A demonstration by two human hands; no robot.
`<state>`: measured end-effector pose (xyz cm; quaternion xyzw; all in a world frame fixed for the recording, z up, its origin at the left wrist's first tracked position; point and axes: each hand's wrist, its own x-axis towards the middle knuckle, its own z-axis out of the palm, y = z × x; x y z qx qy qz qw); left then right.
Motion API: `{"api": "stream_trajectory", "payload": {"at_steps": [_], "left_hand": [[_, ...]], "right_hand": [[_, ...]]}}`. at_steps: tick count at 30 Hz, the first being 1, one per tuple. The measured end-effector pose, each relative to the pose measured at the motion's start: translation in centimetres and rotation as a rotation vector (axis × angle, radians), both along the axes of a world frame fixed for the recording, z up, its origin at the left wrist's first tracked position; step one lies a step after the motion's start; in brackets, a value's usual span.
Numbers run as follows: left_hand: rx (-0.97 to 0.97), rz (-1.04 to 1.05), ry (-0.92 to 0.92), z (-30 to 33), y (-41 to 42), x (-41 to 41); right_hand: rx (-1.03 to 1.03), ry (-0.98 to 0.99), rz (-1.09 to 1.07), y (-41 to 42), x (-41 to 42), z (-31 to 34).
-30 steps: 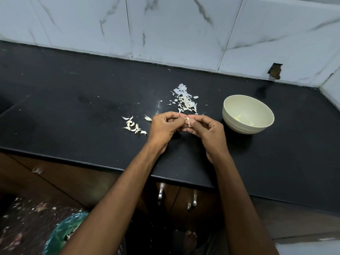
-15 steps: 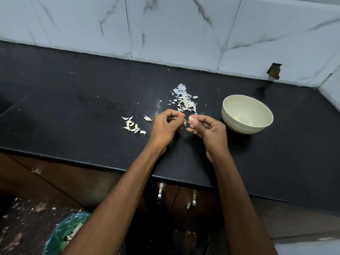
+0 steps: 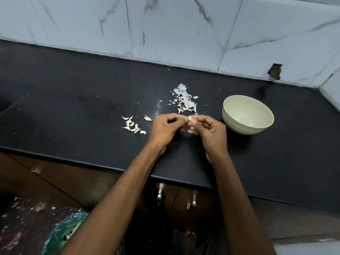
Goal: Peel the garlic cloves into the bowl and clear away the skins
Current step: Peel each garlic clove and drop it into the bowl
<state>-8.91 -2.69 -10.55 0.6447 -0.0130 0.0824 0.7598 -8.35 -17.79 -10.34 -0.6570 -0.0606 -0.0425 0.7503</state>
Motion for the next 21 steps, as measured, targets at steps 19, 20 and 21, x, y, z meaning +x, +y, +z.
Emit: {"api": "stream_trajectory", "payload": {"at_steps": [19, 20, 21], "left_hand": [[-0.08, 0.023, 0.062, 0.06, 0.12, 0.26], [-0.075, 0.021, 0.062, 0.17, 0.12, 0.24], [-0.067, 0.017, 0.061, 0.27, 0.11, 0.21]], "right_hand": [[-0.209, -0.143, -0.08, 0.22, 0.32, -0.62], [-0.205, -0.156, -0.083, 0.29, 0.26, -0.57], [-0.204, -0.167, -0.083, 0.38, 0.15, -0.53]]}}
